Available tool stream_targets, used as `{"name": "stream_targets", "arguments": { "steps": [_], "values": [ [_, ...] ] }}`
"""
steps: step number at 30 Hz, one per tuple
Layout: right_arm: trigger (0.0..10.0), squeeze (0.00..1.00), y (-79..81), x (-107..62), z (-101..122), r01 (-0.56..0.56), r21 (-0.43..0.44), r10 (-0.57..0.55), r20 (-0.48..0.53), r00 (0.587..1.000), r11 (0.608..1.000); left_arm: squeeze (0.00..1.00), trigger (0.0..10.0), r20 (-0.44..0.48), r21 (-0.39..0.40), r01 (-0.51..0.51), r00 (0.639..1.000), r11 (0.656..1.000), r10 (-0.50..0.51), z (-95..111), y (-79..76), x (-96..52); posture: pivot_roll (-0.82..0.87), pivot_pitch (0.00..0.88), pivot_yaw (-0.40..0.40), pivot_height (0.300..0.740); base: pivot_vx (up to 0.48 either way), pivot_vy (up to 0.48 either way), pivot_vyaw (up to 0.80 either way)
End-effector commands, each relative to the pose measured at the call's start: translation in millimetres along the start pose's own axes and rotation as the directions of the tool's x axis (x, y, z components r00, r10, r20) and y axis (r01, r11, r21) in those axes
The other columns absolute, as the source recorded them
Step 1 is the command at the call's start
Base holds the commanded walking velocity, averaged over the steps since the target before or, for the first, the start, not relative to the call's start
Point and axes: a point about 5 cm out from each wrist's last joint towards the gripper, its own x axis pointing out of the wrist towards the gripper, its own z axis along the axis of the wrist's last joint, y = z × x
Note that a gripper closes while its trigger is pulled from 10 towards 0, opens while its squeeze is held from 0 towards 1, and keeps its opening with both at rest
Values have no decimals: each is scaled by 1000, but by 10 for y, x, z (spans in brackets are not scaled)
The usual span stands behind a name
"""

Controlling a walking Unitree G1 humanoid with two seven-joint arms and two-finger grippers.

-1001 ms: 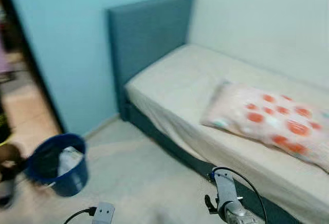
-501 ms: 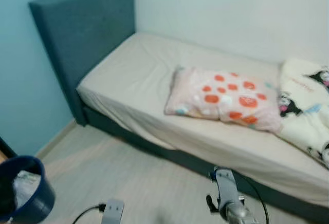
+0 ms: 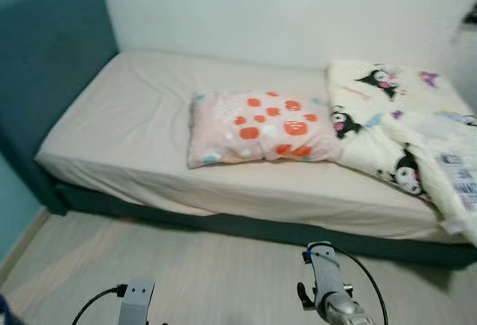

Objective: Clean up the room

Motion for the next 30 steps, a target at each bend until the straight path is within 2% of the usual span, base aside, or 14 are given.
{"name": "stream_targets", "arguments": {
  "steps": [1,6,8,9,10,11,17,30],
  "values": [
    [10000,0,53,2,39,-13,20,13,24,1000,1000,0,10000,-53,24,-6,999,1000,8,-156,23,-41,-103,83,-25,740,319,0,0],
    [10000,0,54,4,62,-15,25,14,35,999,1000,0,10000,-63,25,3,998,1000,-1,-191,-33,-43,-102,84,-26,740,356,0,0],
    [10000,0,47,7,76,-8,14,7,34,999,1000,0,10000,-77,37,21,997,999,-18,-201,-185,-26,-103,78,-30,740,371,0,0],
    [10000,0,47,7,76,-8,14,7,34,999,1000,0,10000,-77,37,21,997,999,-18,-201,-185,-26,-103,78,-30,740,371,0,0],
    [10000,0,42,7,75,-6,15,5,31,1000,1000,0,10000,-81,45,31,996,999,-27,-195,-266,-16,-103,74,-31,740,375,0,-775],
    [10000,0,42,7,75,-6,15,5,31,1000,1000,0,10000,-81,45,31,996,999,-27,-195,-266,-16,-103,74,-31,740,375,0,-775],
    [10000,0,33,9,85,-3,27,2,33,999,1000,0,10000,-73,66,60,996,996,-55,-109,-505,22,-104,63,-31,740,374,0,-768],
    [10000,0,25,13,119,0,31,-1,43,999,1000,0,10000,-48,87,72,997,994,-68,39,-665,61,-105,62,-33,740,375,0,-757]
  ]
}}
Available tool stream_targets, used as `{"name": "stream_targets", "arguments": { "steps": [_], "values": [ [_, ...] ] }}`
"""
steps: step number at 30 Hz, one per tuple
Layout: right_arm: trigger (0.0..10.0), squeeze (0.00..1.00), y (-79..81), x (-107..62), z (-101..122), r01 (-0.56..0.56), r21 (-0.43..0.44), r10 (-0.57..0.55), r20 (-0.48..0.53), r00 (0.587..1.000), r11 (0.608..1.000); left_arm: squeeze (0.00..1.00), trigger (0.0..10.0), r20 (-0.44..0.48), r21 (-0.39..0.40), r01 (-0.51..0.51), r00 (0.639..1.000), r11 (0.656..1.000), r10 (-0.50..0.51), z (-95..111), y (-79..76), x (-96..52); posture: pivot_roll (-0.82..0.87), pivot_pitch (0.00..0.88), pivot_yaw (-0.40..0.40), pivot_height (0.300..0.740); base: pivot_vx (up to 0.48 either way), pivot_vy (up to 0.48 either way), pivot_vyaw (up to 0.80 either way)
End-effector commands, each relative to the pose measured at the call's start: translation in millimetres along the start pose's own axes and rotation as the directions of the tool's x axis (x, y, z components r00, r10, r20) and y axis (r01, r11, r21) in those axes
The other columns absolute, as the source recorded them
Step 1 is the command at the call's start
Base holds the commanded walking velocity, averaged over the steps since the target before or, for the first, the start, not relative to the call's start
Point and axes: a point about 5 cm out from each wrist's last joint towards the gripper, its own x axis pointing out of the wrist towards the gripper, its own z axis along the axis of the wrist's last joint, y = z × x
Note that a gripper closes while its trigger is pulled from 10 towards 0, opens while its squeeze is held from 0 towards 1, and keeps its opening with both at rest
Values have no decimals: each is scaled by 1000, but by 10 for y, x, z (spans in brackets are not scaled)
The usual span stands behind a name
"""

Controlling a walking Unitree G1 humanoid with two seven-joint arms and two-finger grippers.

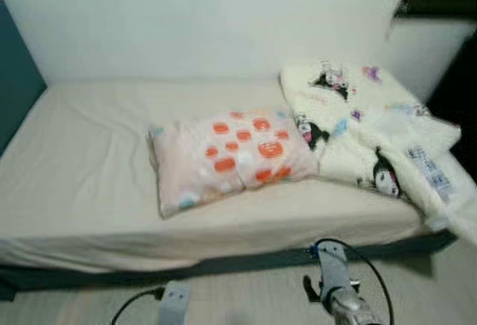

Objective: Clean up the room

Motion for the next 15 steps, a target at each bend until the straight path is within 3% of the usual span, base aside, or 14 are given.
{"name": "stream_targets", "arguments": {
  "steps": [1,8,14,15],
  "values": [
    [10000,0,51,-14,-79,-11,13,12,-23,1000,1000,0,10000,-46,10,-14,999,1000,15,-105,50,-19,-105,62,-33,740,371,0,-750],
    [10000,0,48,-13,-74,-8,15,9,-21,1000,1000,0,10000,-33,7,-27,999,1000,27,-73,194,-20,-107,67,-32,740,373,0,-750],
    [10000,0,56,-10,-49,-25,29,25,-5,1000,999,0,10000,-52,-4,-67,996,998,67,-317,669,-162,-104,72,-34,740,359,0,0],
    [10000,0,56,-10,-49,-25,29,25,-5,1000,999,0,10000,-52,-4,-67,996,998,67,-317,669,-162,-104,72,-34,740,345,0,0]
  ]
}}
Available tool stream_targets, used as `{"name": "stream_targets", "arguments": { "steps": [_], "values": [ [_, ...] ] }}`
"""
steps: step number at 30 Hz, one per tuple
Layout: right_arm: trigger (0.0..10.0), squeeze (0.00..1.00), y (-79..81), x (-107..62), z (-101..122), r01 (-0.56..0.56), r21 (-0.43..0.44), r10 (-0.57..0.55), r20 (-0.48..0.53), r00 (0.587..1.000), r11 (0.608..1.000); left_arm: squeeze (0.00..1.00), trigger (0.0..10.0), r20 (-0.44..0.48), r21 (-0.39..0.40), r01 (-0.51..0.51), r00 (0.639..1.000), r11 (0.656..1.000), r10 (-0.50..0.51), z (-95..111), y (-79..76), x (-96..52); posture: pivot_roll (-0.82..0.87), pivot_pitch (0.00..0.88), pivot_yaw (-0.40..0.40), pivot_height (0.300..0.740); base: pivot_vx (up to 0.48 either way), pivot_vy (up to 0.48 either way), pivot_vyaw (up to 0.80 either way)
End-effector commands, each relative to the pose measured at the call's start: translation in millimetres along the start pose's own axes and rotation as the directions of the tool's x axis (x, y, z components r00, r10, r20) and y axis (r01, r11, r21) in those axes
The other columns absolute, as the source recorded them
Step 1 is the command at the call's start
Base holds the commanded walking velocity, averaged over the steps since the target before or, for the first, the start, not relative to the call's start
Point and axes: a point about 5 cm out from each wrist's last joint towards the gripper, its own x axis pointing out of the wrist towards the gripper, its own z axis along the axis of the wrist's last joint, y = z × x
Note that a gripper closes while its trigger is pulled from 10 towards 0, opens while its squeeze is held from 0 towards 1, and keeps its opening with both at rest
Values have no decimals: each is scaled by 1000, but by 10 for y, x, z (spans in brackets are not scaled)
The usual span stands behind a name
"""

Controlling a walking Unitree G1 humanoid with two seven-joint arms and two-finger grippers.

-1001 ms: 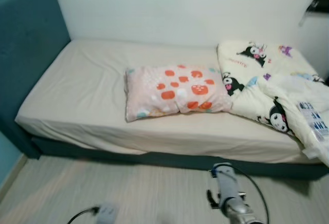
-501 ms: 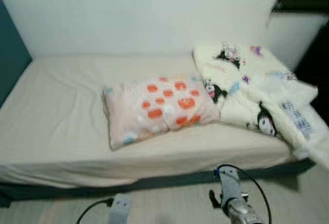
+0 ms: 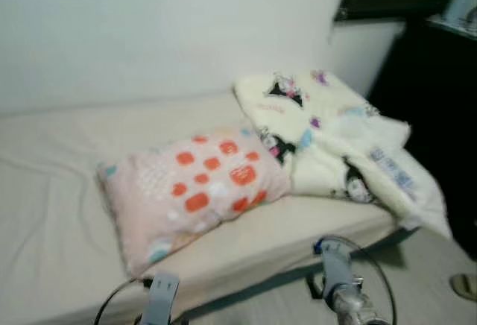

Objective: Clean up the room

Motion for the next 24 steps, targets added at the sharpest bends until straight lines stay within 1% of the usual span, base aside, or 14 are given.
{"name": "stream_targets", "arguments": {
  "steps": [1,5,7,9,10,11,15,16,18,19,20,22,23,24],
  "values": [
    [10000,0,86,-19,-100,-35,29,36,-30,999,999,0,10000,-68,-22,-38,997,999,36,-272,251,-117,-105,72,-33,740,334,0,0],
    [10000,0,94,-16,-87,-44,31,45,-25,999,999,0,10000,-80,-22,-46,996,999,44,-346,323,-159,-106,71,-32,740,332,0,0],
    [10000,0,116,-15,-58,-79,53,79,-4,997,995,0,10000,-98,-20,-52,994,998,50,-433,361,-201,-106,72,-31,740,328,0,0],
    [10000,0,133,-15,-47,-105,47,105,3,994,993,0,10000,-106,-21,-54,993,998,52,-466,369,-216,-106,71,-30,740,307,0,0],
    [10000,0,167,-17,-40,-142,17,142,4,990,990,0,10000,-118,-25,-58,991,998,54,-506,356,-227,-106,71,-30,740,251,0,800],
    [10000,0,167,-17,-40,-142,17,142,4,990,990,0,10000,-118,-25,-58,991,998,54,-506,356,-227,-106,71,-30,740,251,0,800],
    [10000,0,180,-17,-37,-157,43,157,5,988,987,0,10000,-144,-43,-53,988,998,46,-516,192,-189,-105,73,-28,740,0,0,800],
    [10000,0,180,-17,-37,-157,43,157,5,988,987,0,10000,-144,-43,-53,988,998,46,-516,192,-189,-105,73,-28,740,0,0,800],
    [10000,0,195,-17,-43,-170,57,171,-4,985,984,0,10000,-147,-33,-26,989,999,21,-477,82,-153,-105,74,-28,740,0,0,800],
    [10000,0,191,-16,-44,-163,63,164,-5,987,985,0,10000,-147,-26,-10,989,1000,6,-452,7,-132,-105,74,-26,740,0,-469,0],
    [10000,0,191,-16,-44,-163,63,164,-5,987,985,0,10000,-147,-26,-10,989,1000,6,-452,7,-132,-105,74,-26,740,0,-469,0],
    [10000,0,170,-16,-64,-141,65,142,-18,990,988,0,10000,-147,-18,12,989,1000,-14,-397,-156,-91,-103,76,-25,740,0,-472,0],
    [10000,0,170,-16,-64,-141,65,142,-18,990,988,0,10000,-147,-18,12,989,1000,-14,-397,-156,-91,-103,76,-25,740,0,-472,0],
    [10000,0,165,-17,-71,-136,70,137,-21,990,988,0,10000,-146,-16,16,989,1000,-18,-370,-224,-75,-102,77,-23,740,0,-472,0]
  ]
}}
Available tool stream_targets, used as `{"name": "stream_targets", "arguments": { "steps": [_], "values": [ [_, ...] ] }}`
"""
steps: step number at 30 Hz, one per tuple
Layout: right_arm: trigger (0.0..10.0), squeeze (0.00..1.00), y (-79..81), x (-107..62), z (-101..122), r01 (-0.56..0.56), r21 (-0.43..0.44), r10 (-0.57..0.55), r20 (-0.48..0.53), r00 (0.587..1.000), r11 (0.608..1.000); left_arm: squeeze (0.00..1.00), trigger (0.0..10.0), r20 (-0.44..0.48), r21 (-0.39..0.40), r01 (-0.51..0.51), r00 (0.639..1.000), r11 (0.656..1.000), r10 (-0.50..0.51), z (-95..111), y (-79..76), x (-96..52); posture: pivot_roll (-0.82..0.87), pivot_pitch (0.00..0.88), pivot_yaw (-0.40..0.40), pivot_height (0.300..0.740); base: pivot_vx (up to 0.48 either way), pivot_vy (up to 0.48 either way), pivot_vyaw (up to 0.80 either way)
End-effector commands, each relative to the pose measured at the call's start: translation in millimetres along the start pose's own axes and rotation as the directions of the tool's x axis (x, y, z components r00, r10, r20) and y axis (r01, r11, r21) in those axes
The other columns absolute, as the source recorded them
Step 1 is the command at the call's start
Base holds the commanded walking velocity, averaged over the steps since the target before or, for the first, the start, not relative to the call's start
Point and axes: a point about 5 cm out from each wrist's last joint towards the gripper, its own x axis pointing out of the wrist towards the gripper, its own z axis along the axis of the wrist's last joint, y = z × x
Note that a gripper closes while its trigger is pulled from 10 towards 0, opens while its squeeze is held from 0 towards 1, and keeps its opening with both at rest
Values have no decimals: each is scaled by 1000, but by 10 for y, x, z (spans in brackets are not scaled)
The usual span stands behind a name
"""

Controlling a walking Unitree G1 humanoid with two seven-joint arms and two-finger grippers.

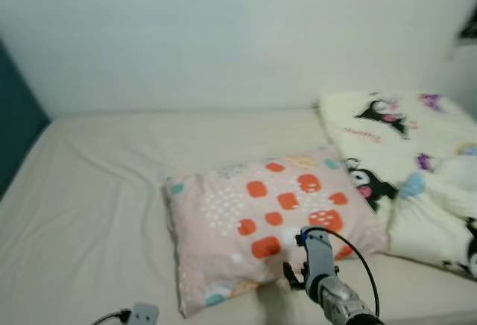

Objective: Clean up the room

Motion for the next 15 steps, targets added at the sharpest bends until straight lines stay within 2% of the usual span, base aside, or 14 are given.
{"name": "stream_targets", "arguments": {
  "steps": [1,3,9,15],
  "values": [
    [10000,0,-81,-23,-87,37,30,-36,-34,999,999,0,10000,-37,10,23,999,1000,-23,-58,-138,3,-102,77,-23,740,0,-472,0],
    [10000,0,-78,-22,-87,33,44,-32,-33,999,998,0,10000,-37,20,28,999,999,-28,-18,-246,20,-103,79,-20,740,0,-476,0],
    [10000,0,-45,-7,-41,17,69,-15,-28,999,997,0,10000,-39,15,28,999,1000,-27,9,-359,30,-100,81,-18,740,0,0,0],
    [10000,0,-43,4,5,21,89,-19,-21,1000,996,0,10000,-31,24,28,999,999,-27,74,-407,45,-99,81,-19,740,0,0,0]
  ]
}}
